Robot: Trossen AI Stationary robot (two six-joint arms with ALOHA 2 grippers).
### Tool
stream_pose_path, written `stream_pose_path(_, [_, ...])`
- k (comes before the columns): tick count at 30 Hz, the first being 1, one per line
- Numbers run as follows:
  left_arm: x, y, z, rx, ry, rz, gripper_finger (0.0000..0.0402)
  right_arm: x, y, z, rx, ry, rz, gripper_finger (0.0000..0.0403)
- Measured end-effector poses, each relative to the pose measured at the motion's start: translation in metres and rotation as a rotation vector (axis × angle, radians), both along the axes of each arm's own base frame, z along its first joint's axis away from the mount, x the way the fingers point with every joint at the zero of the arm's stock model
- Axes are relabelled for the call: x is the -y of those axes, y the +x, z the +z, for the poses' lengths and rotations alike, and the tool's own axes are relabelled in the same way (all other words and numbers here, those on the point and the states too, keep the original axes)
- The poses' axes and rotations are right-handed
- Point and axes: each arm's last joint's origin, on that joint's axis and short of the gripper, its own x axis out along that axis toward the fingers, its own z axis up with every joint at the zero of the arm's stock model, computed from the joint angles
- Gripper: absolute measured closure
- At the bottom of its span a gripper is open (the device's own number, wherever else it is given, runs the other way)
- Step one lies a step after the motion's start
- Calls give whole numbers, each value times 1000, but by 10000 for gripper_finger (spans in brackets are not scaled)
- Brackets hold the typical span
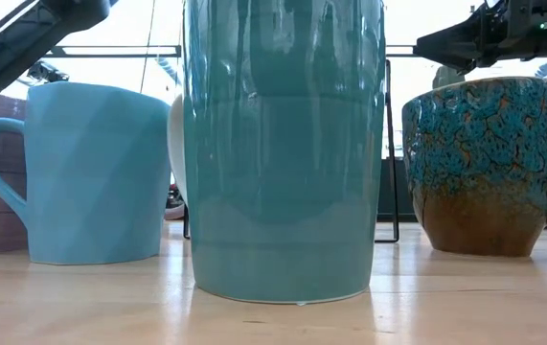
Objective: Place coffee mugs
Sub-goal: Put the green mug on the shelf
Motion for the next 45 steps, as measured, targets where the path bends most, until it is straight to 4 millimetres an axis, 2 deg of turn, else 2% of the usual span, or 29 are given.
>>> stream_pose_path(5, [-5,10,-19,-49,37,-27,260,0,0,0,-2,0,0,245])
stream_pose_path(8, [-5,14,-23,-66,86,-41,260,0,0,0,-6,-4,0,245])
stream_pose_path(17, [-12,20,-16,34,139,-32,260,0,0,-1,-6,-3,0,245])
stream_pose_path(45, [-22,21,-15,74,176,120,259,0,0,-1,-6,0,0,245])
